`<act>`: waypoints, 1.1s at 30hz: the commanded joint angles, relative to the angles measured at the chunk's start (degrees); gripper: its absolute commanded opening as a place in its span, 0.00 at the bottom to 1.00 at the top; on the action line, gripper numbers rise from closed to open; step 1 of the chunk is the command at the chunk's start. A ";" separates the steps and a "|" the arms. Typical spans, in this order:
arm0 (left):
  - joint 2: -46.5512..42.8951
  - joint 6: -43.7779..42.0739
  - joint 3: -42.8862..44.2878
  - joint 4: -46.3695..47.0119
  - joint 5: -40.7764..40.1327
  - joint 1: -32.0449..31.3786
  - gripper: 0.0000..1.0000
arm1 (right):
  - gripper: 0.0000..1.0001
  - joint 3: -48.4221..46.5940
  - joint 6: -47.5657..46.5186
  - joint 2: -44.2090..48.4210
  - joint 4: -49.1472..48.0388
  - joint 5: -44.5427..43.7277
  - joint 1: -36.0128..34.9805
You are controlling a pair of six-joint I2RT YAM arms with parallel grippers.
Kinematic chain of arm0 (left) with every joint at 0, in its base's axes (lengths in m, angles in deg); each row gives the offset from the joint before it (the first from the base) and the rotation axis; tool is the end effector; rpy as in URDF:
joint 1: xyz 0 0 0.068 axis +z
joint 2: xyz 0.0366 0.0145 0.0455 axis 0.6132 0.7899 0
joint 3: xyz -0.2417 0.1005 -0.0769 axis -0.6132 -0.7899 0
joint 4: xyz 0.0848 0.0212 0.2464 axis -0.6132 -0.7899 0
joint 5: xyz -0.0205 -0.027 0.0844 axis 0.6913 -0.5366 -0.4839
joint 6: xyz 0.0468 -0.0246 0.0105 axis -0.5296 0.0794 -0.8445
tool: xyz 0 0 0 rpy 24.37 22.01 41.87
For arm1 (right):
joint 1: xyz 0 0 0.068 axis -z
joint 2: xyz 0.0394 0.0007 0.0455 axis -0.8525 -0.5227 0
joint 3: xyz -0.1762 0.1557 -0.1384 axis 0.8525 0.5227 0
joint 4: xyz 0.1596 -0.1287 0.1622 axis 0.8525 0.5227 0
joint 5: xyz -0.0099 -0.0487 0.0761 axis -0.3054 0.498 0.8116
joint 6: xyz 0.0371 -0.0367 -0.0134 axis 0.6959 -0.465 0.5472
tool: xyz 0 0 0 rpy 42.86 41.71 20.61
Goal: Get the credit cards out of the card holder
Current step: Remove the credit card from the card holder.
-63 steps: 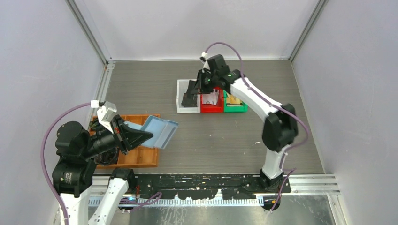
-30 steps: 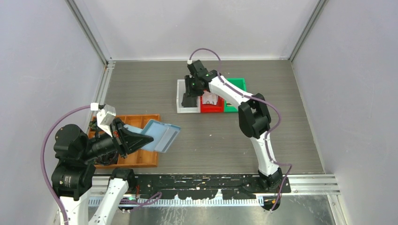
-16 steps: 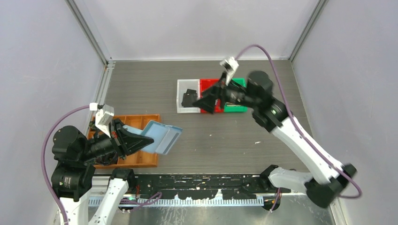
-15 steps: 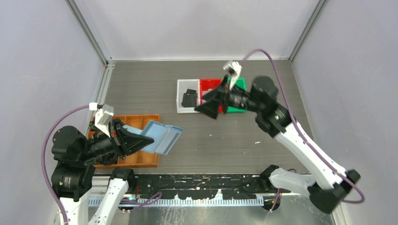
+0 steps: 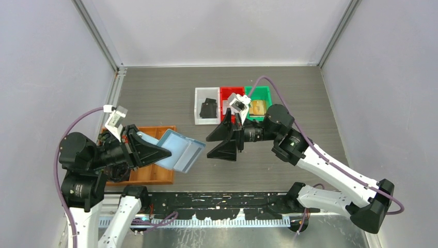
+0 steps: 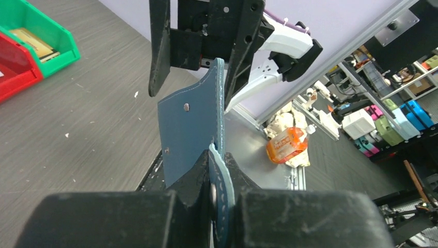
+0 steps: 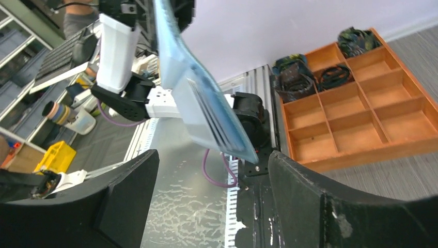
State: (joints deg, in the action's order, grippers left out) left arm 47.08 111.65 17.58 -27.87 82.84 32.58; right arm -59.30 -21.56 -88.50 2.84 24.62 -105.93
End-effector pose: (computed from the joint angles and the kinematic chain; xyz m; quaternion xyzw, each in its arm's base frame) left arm 0.0442 -0.0372 0.4396 0.2137 0.6649 -0.5871 0.4093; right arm 0.1318 0.1808 0.3885 -0.3728 0.5816 0.6260 0.3619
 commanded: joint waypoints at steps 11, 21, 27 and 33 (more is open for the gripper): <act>1.10 11.83 1.02 12.24 2.02 0.13 0.00 | 0.66 1.09 -5.13 0.08 -3.99 -8.78 -7.55; 1.07 12.95 1.89 12.43 2.05 0.14 0.00 | 0.71 2.23 -3.16 0.53 -9.11 -11.37 -7.54; 0.97 13.52 1.99 12.68 1.66 0.13 0.00 | 0.68 3.12 -0.38 -0.77 -12.52 -11.27 -7.92; 1.18 13.69 2.48 12.77 1.29 0.14 0.00 | 0.67 3.00 -0.32 -1.18 -12.72 -12.28 -8.36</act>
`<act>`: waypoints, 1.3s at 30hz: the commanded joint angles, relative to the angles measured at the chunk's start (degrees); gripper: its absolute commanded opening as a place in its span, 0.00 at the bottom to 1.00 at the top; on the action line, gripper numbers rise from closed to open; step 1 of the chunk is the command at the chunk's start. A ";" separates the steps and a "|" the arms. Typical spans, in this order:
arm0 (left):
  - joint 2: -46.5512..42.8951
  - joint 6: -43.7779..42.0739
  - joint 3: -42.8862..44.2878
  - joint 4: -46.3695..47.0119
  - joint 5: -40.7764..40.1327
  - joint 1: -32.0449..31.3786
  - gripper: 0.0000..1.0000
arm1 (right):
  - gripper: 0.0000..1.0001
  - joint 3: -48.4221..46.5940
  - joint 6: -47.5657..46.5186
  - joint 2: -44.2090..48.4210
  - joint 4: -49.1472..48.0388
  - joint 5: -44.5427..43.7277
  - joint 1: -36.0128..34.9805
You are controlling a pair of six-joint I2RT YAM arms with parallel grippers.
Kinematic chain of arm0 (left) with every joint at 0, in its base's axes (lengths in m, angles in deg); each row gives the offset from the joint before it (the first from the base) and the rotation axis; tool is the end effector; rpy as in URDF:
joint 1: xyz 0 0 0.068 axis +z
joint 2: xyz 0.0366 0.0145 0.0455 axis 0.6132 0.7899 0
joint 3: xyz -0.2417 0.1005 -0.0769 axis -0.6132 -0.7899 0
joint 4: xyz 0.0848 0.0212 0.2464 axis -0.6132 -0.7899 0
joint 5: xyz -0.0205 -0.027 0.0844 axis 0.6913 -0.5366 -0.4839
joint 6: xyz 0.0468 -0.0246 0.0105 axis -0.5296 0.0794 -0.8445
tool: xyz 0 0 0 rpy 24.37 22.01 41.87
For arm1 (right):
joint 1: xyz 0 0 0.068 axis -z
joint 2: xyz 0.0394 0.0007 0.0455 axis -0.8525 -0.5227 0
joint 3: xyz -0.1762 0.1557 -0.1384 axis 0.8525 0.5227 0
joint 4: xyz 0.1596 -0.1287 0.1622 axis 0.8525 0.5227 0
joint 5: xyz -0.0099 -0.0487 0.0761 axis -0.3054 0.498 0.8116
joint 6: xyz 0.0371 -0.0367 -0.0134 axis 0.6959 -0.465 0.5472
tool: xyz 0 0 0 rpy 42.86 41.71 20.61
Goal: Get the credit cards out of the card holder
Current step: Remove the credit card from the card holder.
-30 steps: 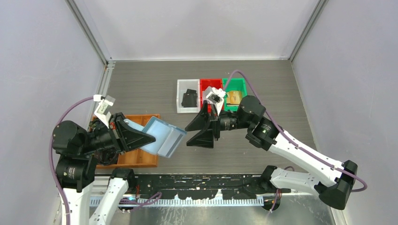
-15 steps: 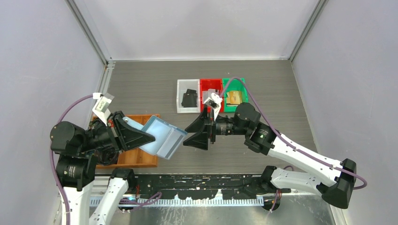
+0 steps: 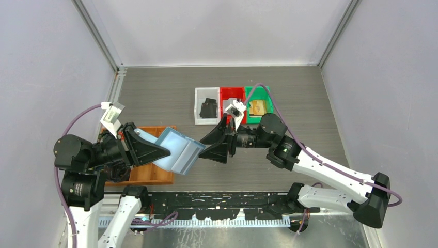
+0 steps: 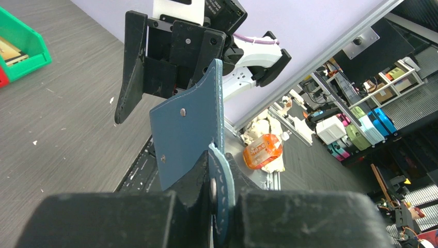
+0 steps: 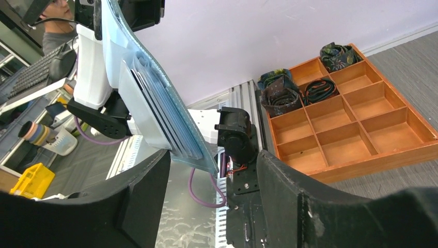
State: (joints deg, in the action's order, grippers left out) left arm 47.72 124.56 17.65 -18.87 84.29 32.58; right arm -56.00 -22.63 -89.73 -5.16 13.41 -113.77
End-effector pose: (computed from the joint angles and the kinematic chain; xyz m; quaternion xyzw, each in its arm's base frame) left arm 0.0449 -0.0376 0.4531 0.1903 0.6530 -0.6252 0.3828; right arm 0.1169 0.2036 0.3783 -0.3575 0.5660 0.6239 0.4032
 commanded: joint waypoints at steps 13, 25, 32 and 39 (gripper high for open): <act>1.32 3.28 3.69 5.32 -0.63 0.14 0.00 | 0.69 3.14 5.72 -3.77 -18.03 -5.37 -2.68; 1.78 4.09 5.34 5.73 -0.72 0.13 0.00 | 0.70 5.89 10.07 -5.20 -30.29 -9.37 -4.81; 1.54 0.48 5.60 3.25 -1.14 0.14 0.00 | 0.76 7.46 11.83 -1.33 -29.05 0.10 -5.14; 1.69 -1.81 5.93 1.13 -1.83 0.14 0.00 | 0.77 7.49 8.46 4.90 -21.65 0.27 -5.36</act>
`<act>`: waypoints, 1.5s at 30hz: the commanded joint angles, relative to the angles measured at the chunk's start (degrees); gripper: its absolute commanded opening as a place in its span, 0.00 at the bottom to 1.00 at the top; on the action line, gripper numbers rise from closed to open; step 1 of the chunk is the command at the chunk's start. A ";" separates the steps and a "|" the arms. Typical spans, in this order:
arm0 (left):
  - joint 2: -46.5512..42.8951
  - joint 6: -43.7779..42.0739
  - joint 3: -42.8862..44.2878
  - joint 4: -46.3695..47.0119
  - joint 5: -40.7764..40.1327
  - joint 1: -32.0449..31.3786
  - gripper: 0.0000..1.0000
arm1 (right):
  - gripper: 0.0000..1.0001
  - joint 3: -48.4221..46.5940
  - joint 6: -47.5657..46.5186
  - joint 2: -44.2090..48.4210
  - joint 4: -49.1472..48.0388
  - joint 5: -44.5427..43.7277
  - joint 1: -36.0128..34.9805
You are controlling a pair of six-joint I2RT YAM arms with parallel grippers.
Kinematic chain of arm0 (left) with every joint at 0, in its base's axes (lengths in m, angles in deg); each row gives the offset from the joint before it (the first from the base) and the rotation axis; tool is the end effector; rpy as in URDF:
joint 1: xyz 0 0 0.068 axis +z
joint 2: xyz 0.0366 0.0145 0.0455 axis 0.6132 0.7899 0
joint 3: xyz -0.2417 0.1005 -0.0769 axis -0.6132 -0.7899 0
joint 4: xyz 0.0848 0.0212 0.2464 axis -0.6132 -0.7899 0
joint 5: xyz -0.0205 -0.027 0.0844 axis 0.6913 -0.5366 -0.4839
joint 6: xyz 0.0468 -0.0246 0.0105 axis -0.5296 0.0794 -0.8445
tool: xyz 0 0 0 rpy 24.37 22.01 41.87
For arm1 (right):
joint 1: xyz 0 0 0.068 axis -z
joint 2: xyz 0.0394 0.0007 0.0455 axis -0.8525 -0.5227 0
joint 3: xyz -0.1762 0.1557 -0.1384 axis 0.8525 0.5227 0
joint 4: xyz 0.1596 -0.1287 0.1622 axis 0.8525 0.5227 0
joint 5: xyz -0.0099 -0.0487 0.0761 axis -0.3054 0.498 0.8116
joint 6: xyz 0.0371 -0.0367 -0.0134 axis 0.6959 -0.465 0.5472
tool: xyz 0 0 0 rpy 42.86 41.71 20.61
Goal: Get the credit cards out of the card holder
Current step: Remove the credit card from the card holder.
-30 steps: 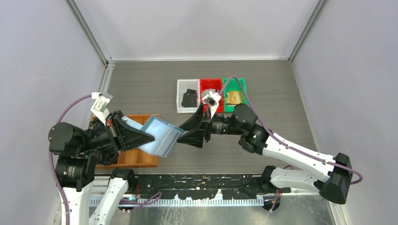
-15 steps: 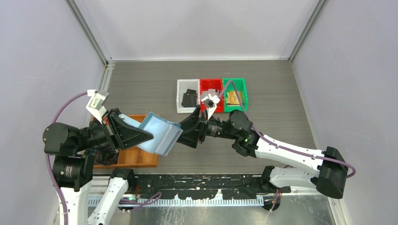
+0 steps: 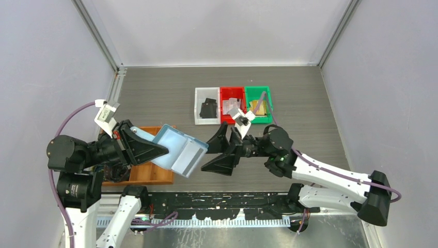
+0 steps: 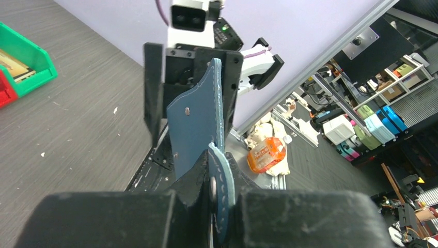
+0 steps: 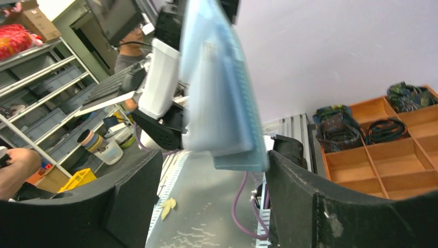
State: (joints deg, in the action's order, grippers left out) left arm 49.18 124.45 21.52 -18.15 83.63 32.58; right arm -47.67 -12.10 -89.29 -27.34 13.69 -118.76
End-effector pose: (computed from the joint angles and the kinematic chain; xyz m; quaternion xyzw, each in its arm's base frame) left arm 0.0397 -0.0370 0.4705 0.2026 0.6408 -0.6198 0.4052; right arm 0.0953 0.2071 0.3675 -0.3364 0.4852 0.7104 0.3830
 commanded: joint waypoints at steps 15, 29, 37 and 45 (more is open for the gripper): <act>0.69 -0.20 4.03 0.41 -1.38 0.11 0.00 | 0.55 -3.40 -6.47 4.92 5.49 -4.09 -0.59; 0.90 1.59 5.08 1.47 -1.38 0.14 0.00 | 0.48 -4.57 -5.94 0.61 2.64 -10.02 -0.73; 1.04 1.59 5.07 1.61 -1.38 0.14 0.00 | 0.57 -5.04 -4.48 -0.26 0.64 -8.65 -0.76; 1.11 1.50 4.96 1.75 -1.47 0.13 0.00 | 0.62 -5.59 -4.74 -0.92 1.24 -2.56 -0.82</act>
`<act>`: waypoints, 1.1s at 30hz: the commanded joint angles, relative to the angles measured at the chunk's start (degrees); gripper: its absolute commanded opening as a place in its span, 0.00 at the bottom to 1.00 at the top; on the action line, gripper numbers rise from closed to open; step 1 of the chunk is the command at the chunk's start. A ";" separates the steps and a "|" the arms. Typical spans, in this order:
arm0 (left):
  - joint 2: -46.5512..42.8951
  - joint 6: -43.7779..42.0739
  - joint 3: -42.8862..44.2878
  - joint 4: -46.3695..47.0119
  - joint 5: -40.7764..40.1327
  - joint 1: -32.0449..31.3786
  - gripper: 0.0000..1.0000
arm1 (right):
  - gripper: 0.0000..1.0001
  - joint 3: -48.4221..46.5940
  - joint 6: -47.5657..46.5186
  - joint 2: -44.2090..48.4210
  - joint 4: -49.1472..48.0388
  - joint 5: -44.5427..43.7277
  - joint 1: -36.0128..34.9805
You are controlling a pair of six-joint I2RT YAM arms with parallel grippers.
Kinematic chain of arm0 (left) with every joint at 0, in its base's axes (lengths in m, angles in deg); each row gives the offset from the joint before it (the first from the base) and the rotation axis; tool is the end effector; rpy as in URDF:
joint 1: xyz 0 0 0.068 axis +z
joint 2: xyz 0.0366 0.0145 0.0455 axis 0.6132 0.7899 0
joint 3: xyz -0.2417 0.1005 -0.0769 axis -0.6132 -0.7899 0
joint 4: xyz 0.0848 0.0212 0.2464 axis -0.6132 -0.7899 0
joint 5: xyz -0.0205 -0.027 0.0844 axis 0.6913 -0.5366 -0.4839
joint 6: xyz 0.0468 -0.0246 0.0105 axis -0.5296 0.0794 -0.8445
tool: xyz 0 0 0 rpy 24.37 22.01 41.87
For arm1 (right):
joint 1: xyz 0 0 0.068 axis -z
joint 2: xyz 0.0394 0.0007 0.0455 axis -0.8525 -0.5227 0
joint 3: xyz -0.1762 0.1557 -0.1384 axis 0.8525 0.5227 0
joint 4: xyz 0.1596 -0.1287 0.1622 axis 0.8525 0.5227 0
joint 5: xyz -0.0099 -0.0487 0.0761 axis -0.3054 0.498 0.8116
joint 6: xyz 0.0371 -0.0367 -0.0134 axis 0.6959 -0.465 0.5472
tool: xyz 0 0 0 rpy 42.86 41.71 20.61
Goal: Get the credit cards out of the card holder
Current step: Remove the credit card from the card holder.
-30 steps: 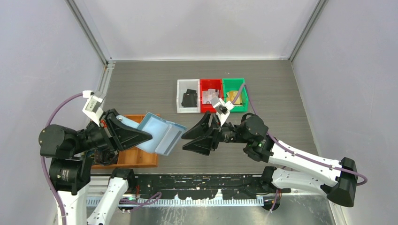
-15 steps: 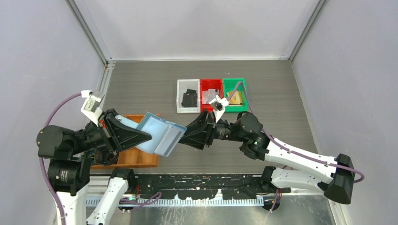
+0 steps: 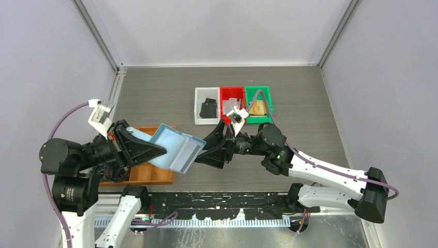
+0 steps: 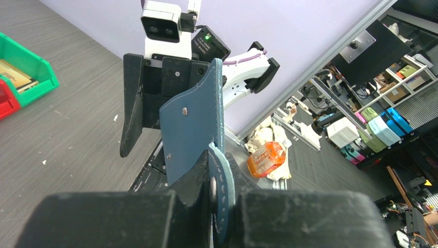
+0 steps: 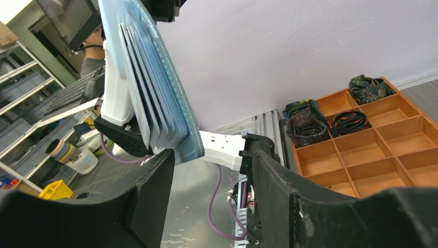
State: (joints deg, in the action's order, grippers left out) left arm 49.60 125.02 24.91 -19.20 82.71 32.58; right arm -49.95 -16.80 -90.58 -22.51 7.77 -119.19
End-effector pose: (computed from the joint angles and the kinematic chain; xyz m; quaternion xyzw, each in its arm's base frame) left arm 0.0303 -0.0359 0.4832 0.2032 0.6343 -0.6177 0.4181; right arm 0.1010 0.2144 0.3690 -0.3209 0.5135 0.6759 0.4201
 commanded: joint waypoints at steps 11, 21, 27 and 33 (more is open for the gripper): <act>0.60 0.92 1.41 2.72 -0.81 0.14 0.00 | 0.57 -4.11 1.02 -0.18 -4.65 1.66 -0.64; 0.59 1.10 1.99 2.38 -0.91 0.12 0.00 | 0.47 -4.55 0.47 -1.04 -4.93 0.57 -0.97; 0.69 1.36 2.14 2.33 -0.94 0.14 0.00 | 0.46 -4.71 0.19 -1.48 -5.24 -0.44 -1.28; 0.82 1.20 2.56 1.65 -1.04 0.14 0.00 | 0.49 -3.73 -1.20 -0.88 -5.86 -1.80 -1.69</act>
State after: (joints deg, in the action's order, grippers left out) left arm 49.86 125.24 25.32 -19.26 82.65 32.58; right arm -51.98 -16.62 -92.11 -23.84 7.79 -120.33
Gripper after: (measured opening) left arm 0.064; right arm 0.476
